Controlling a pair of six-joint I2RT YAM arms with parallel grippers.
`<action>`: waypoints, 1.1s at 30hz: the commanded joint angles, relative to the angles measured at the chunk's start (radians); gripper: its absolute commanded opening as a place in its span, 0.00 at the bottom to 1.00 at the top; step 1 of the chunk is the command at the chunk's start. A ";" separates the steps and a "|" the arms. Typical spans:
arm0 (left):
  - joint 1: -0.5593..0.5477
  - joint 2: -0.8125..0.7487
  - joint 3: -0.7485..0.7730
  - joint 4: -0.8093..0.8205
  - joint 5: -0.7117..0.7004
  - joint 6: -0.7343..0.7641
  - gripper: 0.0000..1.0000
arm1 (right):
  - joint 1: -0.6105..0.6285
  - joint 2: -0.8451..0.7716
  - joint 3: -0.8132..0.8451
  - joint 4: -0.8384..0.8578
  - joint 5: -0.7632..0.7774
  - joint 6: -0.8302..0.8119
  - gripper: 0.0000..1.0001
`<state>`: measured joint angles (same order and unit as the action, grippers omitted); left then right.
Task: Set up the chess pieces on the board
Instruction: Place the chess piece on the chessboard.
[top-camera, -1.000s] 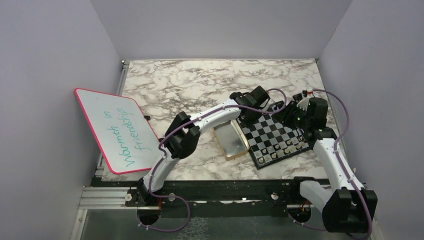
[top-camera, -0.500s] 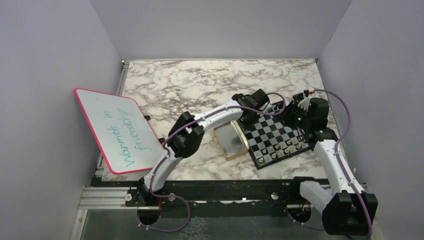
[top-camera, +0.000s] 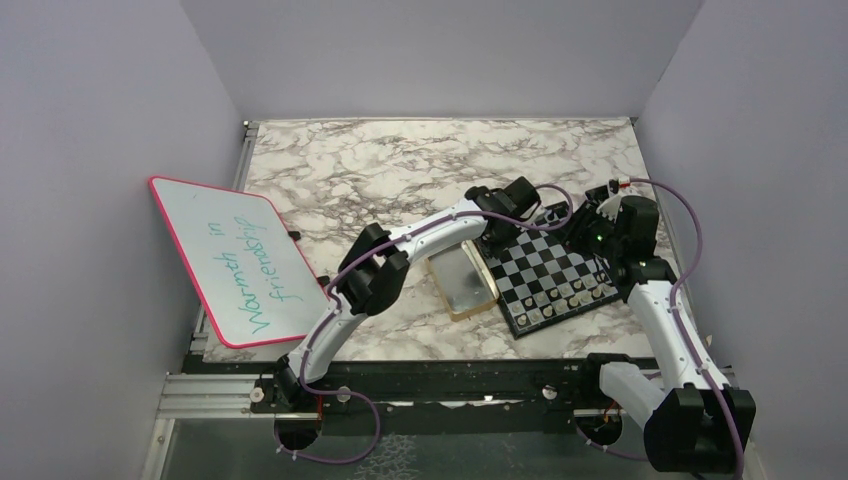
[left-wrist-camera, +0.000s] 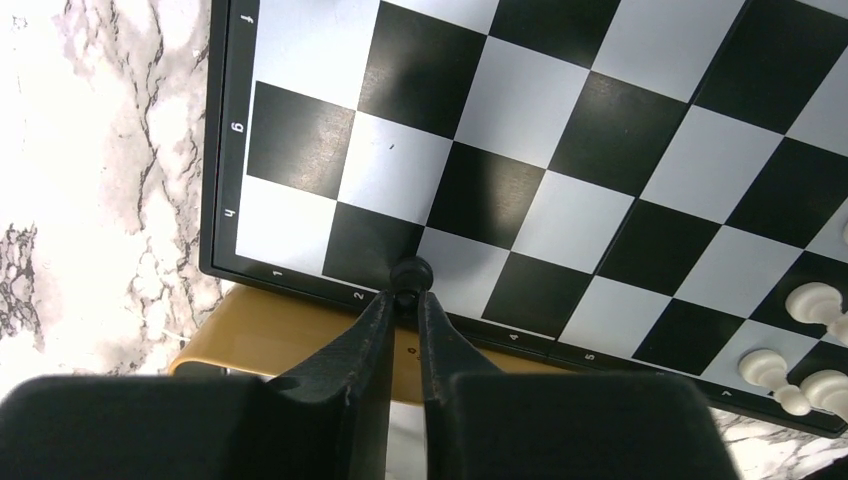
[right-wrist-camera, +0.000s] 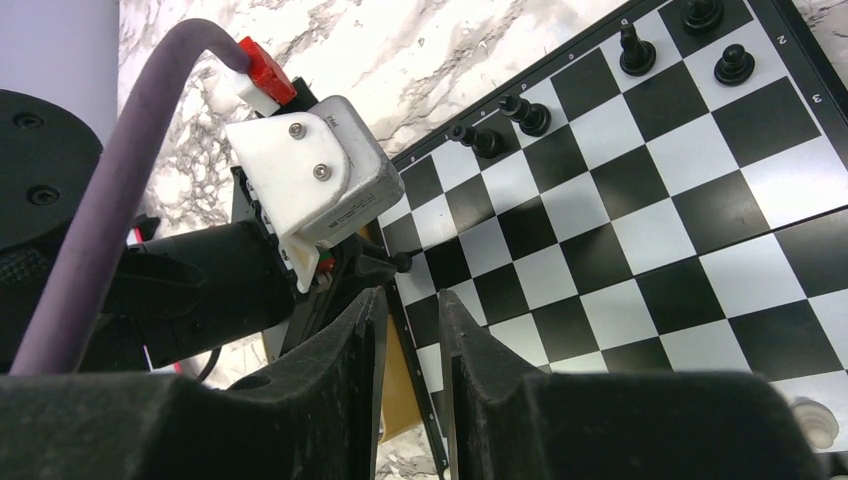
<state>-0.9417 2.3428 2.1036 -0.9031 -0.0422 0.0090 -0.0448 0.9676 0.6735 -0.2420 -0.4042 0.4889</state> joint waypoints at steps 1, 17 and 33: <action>0.003 0.023 0.042 -0.005 -0.029 0.017 0.12 | 0.003 -0.018 -0.004 -0.013 0.022 0.003 0.31; 0.003 0.035 0.056 -0.005 -0.079 0.010 0.12 | 0.004 -0.035 -0.004 -0.023 0.030 0.000 0.31; 0.003 0.024 0.105 -0.005 -0.082 -0.004 0.35 | 0.004 -0.052 0.004 -0.041 0.040 -0.006 0.30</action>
<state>-0.9398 2.3684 2.1506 -0.9085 -0.1028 0.0120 -0.0448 0.9367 0.6735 -0.2596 -0.3962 0.4885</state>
